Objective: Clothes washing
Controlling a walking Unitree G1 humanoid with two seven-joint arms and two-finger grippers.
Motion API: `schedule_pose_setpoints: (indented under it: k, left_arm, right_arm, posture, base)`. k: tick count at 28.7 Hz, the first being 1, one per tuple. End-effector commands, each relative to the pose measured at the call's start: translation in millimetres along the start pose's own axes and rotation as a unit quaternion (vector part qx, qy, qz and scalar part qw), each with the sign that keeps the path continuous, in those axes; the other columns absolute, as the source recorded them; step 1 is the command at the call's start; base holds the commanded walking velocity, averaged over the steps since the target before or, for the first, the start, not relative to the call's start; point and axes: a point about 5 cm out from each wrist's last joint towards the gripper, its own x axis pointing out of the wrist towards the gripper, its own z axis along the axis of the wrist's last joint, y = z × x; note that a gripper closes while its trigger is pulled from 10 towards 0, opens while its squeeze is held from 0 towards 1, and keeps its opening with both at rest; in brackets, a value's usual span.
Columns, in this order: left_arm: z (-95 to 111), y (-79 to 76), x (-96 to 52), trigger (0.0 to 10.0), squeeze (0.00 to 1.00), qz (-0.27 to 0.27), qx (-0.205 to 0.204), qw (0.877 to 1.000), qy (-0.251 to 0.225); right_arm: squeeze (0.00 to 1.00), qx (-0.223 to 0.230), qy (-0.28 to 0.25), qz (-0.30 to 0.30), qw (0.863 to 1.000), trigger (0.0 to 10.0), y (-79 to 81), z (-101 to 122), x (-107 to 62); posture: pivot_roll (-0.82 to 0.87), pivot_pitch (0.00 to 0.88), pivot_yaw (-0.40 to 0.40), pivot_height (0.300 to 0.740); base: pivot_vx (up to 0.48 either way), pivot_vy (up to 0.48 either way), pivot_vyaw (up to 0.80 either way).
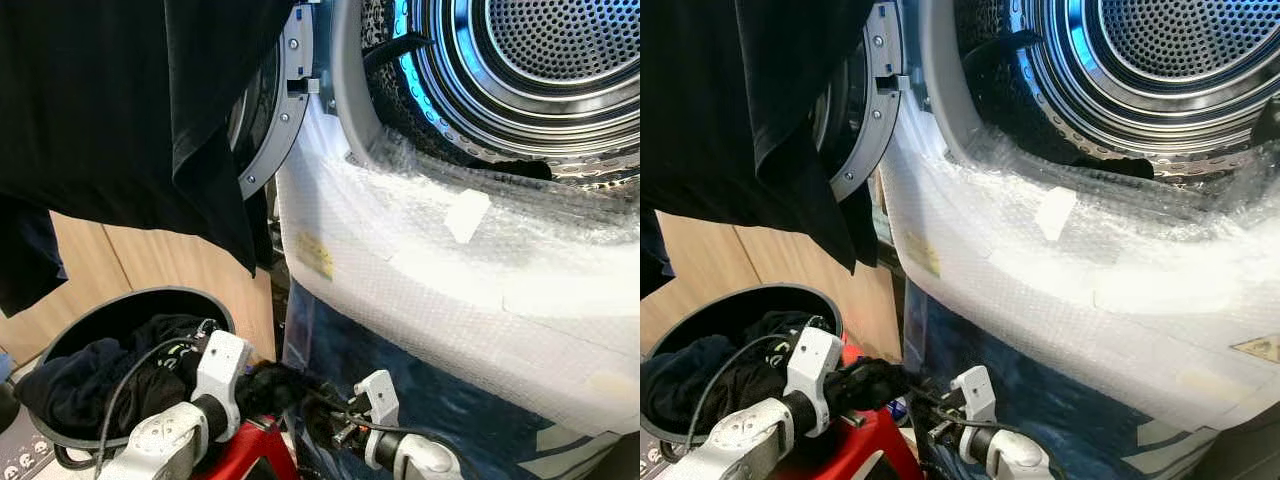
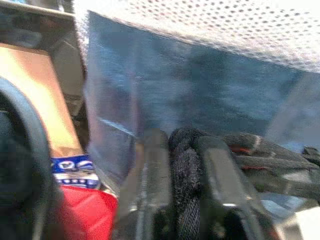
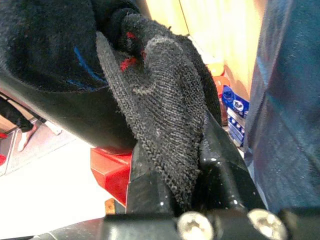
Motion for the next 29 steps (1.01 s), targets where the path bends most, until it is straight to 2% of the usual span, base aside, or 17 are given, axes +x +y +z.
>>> schedule_pose_setpoints:
  k: [1, 6, 11, 16, 23, 24, 25, 26, 27, 28, 29]
  left_arm:
    - [2.7, 1.4, -0.3, 10.0, 1.00, 0.012, 0.011, 1.000, -0.011]
    - [10.9, -1.5, -2.0, 10.0, 1.00, 0.023, 0.004, 0.998, -0.052]
    - [21.2, 6.1, -7.0, 10.0, 1.00, 0.062, 0.004, 0.993, -0.097]
    - [26.2, 13.9, -9.8, 10.0, 1.00, 0.099, 0.016, 0.988, -0.117]
    - [24.9, 36.9, -30.6, 10.0, 1.00, 0.210, 0.093, 0.964, -0.136]
    - [22.7, 39.6, -33.8, 10.0, 1.00, 0.224, 0.099, 0.960, -0.134]
    - [15.7, 47.9, -40.8, 10.0, 1.00, 0.264, 0.089, 0.951, -0.130]
    - [13.0, 50.6, -43.1, 10.0, 1.00, 0.278, 0.084, 0.948, -0.130]
    - [10.1, 53.0, -45.4, 10.0, 0.94, 0.289, 0.080, 0.945, -0.129]
    - [7.1, 55.6, -47.7, 10.0, 0.08, 0.299, 0.079, 0.943, -0.126]
    - [3.8, 58.6, -51.2, 10.0, 0.00, 0.315, 0.076, 0.938, -0.125]
  right_arm:
    - [0.00, -0.006, -0.001, -0.001, 1.000, 0.0, -0.5, 2.2, 0.7]
    - [0.00, -0.002, -0.004, -0.012, 1.000, 0.0, -3.3, 1.1, -1.7]
    - [0.00, -0.002, -0.005, -0.028, 1.000, 0.0, -8.3, 1.5, -5.0]
    - [0.00, 0.001, -0.010, -0.038, 0.999, 0.0, -10.8, 3.1, -5.9]
    - [0.00, 0.002, -0.023, -0.050, 0.999, 0.0, -17.1, 4.9, -11.8]
    - [0.00, 0.001, -0.024, -0.050, 0.998, 0.0, -17.6, 4.5, -12.8]
    - [0.00, -0.001, -0.026, -0.048, 0.999, 0.0, -18.3, 3.8, -14.9]
    - [0.00, -0.001, -0.027, -0.047, 0.999, 0.0, -18.4, 3.5, -15.6]
    - [0.00, -0.002, -0.029, -0.045, 0.999, 0.0, -18.4, 3.4, -16.2]
    - [0.00, -0.003, -0.032, -0.042, 0.999, 0.0, -18.2, 3.7, -16.8]
    - [0.00, -0.006, -0.037, -0.030, 0.999, 0.0, -17.5, 4.3, -18.3]
  posture:
    - [0.12, 0.000, 0.016, 0.740]
    - [0.12, 0.000, 0.011, 0.740]
    - [0.13, 0.000, 0.011, 0.740]
    - [0.13, 0.000, 0.011, 0.740]
    - [0.13, 0.000, 0.013, 0.740]
    - [0.13, 0.000, 0.013, 0.740]
    - [0.13, 0.000, 0.011, 0.740]
    - [0.13, 0.000, 0.011, 0.740]
    - [0.13, 0.000, 0.010, 0.740]
    - [0.13, 0.000, 0.010, 0.740]
    - [0.13, 0.000, 0.006, 0.740]
  base:
    - [0.000, 0.000, 0.00]
    - [0.000, 0.000, 0.00]
    - [0.000, 0.000, 0.00]
    - [0.000, 0.000, 0.00]
    - [0.000, 0.000, 0.00]
    - [0.000, 0.000, 0.00]
    - [0.000, 0.000, 0.00]
    - [0.000, 0.000, 0.00]
    - [0.000, 0.000, 0.00]
    - [0.000, 0.000, 0.00]
    - [0.000, 0.000, 0.00]
